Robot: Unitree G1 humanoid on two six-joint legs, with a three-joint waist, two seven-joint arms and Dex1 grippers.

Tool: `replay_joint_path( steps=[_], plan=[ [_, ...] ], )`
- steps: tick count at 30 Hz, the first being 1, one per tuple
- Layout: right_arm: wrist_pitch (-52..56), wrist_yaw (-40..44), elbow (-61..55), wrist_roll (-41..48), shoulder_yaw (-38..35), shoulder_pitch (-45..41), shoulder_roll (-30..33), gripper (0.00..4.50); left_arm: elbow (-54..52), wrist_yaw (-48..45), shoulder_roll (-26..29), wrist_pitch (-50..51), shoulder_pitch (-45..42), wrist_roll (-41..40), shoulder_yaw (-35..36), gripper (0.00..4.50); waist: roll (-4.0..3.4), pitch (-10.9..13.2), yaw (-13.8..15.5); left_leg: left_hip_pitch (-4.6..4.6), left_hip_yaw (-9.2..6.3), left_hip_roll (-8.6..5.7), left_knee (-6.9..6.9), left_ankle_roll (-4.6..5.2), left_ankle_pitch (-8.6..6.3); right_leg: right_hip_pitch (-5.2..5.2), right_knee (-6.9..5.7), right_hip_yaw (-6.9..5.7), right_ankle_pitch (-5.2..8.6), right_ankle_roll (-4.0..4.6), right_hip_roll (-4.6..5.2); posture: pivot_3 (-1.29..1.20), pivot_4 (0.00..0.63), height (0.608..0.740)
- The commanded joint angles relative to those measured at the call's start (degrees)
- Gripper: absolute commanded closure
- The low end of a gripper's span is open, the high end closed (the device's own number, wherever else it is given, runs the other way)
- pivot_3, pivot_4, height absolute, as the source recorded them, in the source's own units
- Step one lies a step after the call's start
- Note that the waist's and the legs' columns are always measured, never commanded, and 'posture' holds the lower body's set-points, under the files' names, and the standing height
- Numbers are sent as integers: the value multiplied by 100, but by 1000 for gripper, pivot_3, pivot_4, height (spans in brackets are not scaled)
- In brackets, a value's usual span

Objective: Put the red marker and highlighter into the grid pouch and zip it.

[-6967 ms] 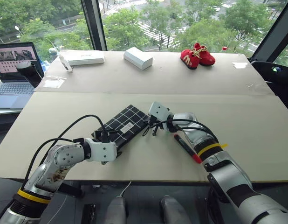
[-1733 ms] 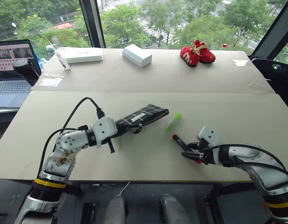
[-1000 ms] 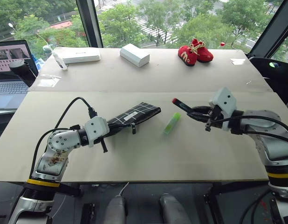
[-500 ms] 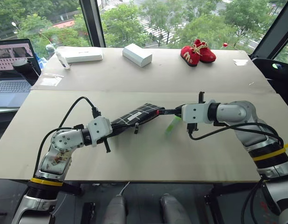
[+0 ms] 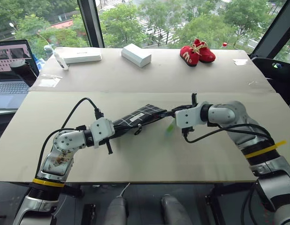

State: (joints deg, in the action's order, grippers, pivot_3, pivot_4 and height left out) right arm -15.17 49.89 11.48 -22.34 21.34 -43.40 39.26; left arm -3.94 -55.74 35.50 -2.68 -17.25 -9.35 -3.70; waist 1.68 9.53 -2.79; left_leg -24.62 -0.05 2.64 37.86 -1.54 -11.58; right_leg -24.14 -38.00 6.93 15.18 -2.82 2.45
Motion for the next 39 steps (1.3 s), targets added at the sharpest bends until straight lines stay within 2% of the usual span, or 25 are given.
replay_joint_path(
  steps=[1,13,15,16,21,25,28,32,36,39],
  plan=[
    [-125,-104,-152,-109,181,-226,-405,3982,-209,-23,-28,-69,-72,-122,-3,4500,0,0,-2,0,-1,1,0,0,0,0,-2,-1,0,1,-2,0,150,731],
    [-570,-374,291,-247,472,-361,-1163,3982,-232,4,-93,-67,-51,-104,-8,4500,0,0,30,0,-1,-1,0,0,0,1,-3,-3,0,1,1,0,150,731],
    [-634,-316,380,-180,484,-346,-1203,2996,-231,12,-101,-68,-54,-101,-9,4500,0,0,32,0,-2,-1,0,0,0,1,-4,-4,0,1,1,0,150,731],
    [-636,-321,411,-157,462,-333,-1223,2838,-231,15,-104,-70,-53,-100,-8,4500,0,0,32,0,-2,-1,0,0,0,2,-4,-3,0,1,2,0,150,731],
    [-586,-512,697,-48,174,-413,-1167,1105,-260,21,-104,-67,-10,-101,11,4500,0,0,30,0,-2,-1,0,0,0,2,-4,-3,0,1,2,0,150,731],
    [-439,-371,841,535,-296,-449,-914,1105,-297,29,-105,-56,38,-89,-1,4500,0,0,43,0,-2,-1,0,0,0,2,-3,-3,0,1,2,0,150,731],
    [105,334,656,1860,-1011,-284,-658,1105,-325,44,-100,-40,65,-89,-7,4500,1,1,46,0,-2,-1,0,0,0,6,-1,-3,0,1,4,0,150,731],
    [1078,1313,279,3039,-1568,113,-139,1105,-329,48,-78,-50,113,-82,6,4500,0,1,63,0,-4,-1,0,0,0,11,1,-4,0,1,4,0,150,731],
    [1960,544,400,2794,-1752,113,-189,1105,-304,70,-59,-72,125,-37,17,4500,0,1,-4,8,-2,0,0,1,0,9,-3,-1,-1,2,1,0,150,731],
    [3166,-275,116,2882,-1906,151,-602,1105,-322,90,-59,-77,144,-24,20,4500,0,0,-62,19,1,4,-3,1,0,11,-8,4,-1,4,-6,0,150,731]
  ],
)
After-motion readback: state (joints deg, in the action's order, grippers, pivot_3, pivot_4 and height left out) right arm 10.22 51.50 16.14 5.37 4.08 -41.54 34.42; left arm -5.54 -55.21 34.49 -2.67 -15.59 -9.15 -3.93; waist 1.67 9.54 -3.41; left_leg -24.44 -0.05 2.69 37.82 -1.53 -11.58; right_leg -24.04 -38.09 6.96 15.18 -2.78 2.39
